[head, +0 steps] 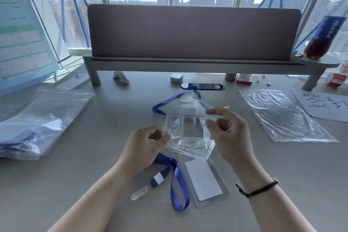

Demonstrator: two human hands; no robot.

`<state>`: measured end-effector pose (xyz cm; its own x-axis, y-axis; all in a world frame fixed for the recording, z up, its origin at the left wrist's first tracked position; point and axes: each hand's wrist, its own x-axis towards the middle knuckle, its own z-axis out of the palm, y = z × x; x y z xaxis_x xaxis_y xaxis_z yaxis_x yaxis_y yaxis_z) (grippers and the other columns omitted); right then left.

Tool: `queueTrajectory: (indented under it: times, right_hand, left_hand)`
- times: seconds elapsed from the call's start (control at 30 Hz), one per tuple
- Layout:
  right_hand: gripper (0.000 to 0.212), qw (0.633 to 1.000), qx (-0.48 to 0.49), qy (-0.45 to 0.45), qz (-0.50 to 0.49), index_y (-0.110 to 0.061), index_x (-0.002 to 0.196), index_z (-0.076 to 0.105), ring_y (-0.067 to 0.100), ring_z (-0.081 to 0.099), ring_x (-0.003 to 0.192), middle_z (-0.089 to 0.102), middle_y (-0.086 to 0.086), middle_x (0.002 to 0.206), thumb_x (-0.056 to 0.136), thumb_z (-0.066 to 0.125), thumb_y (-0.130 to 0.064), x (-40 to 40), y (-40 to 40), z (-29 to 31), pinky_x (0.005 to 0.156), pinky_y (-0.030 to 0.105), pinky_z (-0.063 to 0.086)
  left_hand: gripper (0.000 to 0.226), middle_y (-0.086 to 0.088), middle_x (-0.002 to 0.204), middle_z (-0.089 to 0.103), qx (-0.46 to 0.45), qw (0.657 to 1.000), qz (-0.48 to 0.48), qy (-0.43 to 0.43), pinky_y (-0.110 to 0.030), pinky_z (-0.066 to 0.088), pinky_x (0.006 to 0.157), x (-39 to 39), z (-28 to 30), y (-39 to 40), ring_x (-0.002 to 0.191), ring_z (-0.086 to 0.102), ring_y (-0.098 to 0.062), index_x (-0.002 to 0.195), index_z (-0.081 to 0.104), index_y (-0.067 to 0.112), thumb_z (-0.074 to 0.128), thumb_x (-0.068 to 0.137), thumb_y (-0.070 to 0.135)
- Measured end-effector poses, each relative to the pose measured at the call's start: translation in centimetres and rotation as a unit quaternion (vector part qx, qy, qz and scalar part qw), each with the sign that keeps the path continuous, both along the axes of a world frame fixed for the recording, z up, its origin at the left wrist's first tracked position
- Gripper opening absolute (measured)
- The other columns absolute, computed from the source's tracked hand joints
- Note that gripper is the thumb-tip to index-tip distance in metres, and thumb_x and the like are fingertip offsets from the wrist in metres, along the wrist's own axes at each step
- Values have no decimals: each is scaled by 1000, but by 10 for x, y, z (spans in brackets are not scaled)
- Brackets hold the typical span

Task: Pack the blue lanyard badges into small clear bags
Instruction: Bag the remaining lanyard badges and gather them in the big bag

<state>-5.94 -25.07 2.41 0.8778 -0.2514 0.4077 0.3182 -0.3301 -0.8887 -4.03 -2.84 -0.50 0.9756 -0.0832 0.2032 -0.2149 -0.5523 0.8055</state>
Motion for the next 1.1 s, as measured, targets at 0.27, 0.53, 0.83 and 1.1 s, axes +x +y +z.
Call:
queueTrajectory:
  times: [0.27,0.53,0.83,1.1]
  right_hand:
    - [20,998,15,35,-50,-23,88,73,19,35,44,43,0,48,86,65,-5,9,-6,-10,48,24,32]
    - [15,997,-13,29,-66,-22,89,71,9,37,41,45,-9,43,86,66,-9,7,-2,-11,50,23,33]
    - [13,997,-16,36,-73,-20,89,71,8,40,41,48,-12,44,85,66,-10,8,-4,-11,50,24,35]
    - [12,997,-30,39,-65,-20,90,71,7,40,40,48,-13,43,86,66,-9,7,-2,-11,48,22,35]
  left_hand:
    - [51,25,111,65,275,959,-36,53,-28,50,88,-31,37,7,103,60,1,109,66,43,56,76,80]
    - [82,7,119,56,441,894,0,76,-33,40,93,-60,27,-24,116,53,-19,112,50,30,43,61,94]
    - [52,17,116,56,395,910,-69,109,-27,44,96,-63,40,21,109,55,-7,118,62,36,62,75,66]
    - [21,13,83,61,361,920,-121,93,-32,51,77,-53,29,47,83,57,-5,90,71,32,55,83,44]
